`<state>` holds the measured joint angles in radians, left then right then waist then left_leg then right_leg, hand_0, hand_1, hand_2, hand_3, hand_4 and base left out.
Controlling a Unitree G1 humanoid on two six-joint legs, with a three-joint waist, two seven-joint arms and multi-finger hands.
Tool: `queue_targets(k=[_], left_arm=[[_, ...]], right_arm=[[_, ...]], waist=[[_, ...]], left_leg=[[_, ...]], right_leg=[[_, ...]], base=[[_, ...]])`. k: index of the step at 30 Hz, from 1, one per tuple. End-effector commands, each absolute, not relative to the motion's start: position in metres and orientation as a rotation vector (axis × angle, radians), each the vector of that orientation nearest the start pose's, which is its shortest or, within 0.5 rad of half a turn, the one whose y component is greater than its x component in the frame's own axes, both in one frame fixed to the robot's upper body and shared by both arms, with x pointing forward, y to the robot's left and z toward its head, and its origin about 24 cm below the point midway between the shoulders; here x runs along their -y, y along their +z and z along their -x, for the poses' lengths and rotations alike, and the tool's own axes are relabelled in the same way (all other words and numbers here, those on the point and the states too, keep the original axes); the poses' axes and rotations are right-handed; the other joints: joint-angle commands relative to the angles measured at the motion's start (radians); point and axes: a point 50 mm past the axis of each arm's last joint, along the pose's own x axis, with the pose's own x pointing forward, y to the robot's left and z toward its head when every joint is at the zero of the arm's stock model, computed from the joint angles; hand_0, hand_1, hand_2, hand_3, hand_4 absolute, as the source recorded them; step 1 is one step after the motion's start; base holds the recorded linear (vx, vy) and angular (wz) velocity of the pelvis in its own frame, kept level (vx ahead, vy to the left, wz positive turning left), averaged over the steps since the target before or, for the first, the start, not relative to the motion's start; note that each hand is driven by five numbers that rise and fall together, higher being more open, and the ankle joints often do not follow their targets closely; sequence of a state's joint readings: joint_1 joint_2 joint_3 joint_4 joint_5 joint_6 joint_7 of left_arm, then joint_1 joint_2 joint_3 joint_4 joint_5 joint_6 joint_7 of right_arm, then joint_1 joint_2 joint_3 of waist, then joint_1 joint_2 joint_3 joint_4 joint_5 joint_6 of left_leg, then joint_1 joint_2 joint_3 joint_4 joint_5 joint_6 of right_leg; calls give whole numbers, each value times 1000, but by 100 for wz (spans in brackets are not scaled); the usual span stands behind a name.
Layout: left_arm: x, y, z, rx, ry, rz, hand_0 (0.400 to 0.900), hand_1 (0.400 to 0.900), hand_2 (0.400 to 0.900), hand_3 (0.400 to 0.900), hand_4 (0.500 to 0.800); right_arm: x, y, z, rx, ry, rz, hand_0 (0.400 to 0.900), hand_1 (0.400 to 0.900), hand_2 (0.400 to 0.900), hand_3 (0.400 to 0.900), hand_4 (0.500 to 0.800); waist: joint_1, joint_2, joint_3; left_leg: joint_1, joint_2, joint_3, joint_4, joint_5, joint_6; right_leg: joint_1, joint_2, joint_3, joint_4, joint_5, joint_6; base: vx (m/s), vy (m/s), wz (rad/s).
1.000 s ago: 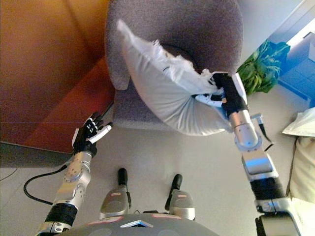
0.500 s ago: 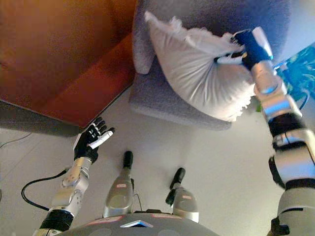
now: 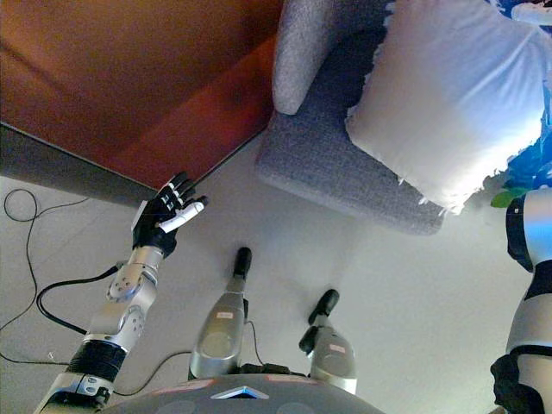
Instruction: Pick up the pillow and put it on the sofa.
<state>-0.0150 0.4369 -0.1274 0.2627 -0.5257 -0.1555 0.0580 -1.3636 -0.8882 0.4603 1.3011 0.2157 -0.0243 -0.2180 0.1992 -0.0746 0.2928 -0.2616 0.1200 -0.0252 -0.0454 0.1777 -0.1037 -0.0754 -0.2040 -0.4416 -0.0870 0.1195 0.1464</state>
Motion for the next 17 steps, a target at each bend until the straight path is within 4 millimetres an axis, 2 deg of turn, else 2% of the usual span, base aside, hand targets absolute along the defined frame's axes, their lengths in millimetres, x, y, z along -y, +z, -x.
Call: queue_targets(k=[1,4,6,8,10,13,14,15,16,17], left_arm=[[-220,34,-251,-5,8,45,900,900,900,900,800],[-220,32,-252,-11,33,48,900,900,900,900,800],[-220,30,-252,-20,40,53,900,900,900,900,800],[-218,29,-253,-23,42,62,900,900,900,900,800],[-217,28,-252,-24,39,58,900,900,900,900,800],[-218,27,-250,-29,54,55,900,900,900,900,800],[-219,26,-250,-32,60,52,900,900,900,900,800],[-219,25,-249,-35,59,49,900,900,900,900,800],[-221,26,-248,-31,77,44,900,900,900,900,800],[-222,26,-247,-30,83,40,900,900,900,900,800]], right_arm=[[328,357,-360,499,-679,537,900,900,900,900,800],[296,347,-362,631,-548,457,900,900,900,900,800],[279,330,-359,688,-465,419,900,900,900,900,800],[264,298,-351,704,-367,362,900,900,900,900,800],[263,263,-342,657,-326,333,900,900,900,900,800],[250,214,-322,608,-265,237,900,900,900,900,800],[246,200,-315,586,-245,215,900,900,900,900,800],[246,198,-314,581,-246,214,900,900,900,900,800],[240,180,-299,562,-206,179,900,900,900,900,800],[238,173,-293,550,-197,172,900,900,900,900,800]], waist=[[-12,-42,-86],[-48,-53,-107],[-73,-57,-122],[-103,-54,-138],[-123,-53,-153],[-154,-45,-173],[-163,-44,-180],[-161,-46,-183],[-184,-39,-194],[-190,-36,-199]], left_leg=[[108,75,19,44,-121,-48],[129,68,35,45,-130,-41],[148,68,45,40,-138,-38],[171,68,60,37,-150,-32],[192,66,74,35,-161,-27],[221,64,97,39,-177,-21],[230,63,105,40,-182,-18],[232,63,106,39,-183,-18],[247,60,120,43,-193,-14],[253,58,127,46,-198,-12]], right_leg=[[20,-71,35,2,43,72],[32,-79,45,3,46,72],[42,-81,50,5,43,71],[51,-84,59,8,40,71],[61,-88,66,9,37,72],[71,-96,82,12,37,76],[74,-98,87,12,37,77],[75,-98,89,12,37,77],[79,-102,102,12,36,80],[80,-104,108,13,35,81]], base=[[46,46,-20],[10,69,-18],[12,72,-24],[19,81,-28],[5,72,-28],[-3,77,-33],[3,47,-22],[-5,64,-31],[-9,60,-32],[-11,59,-30]])
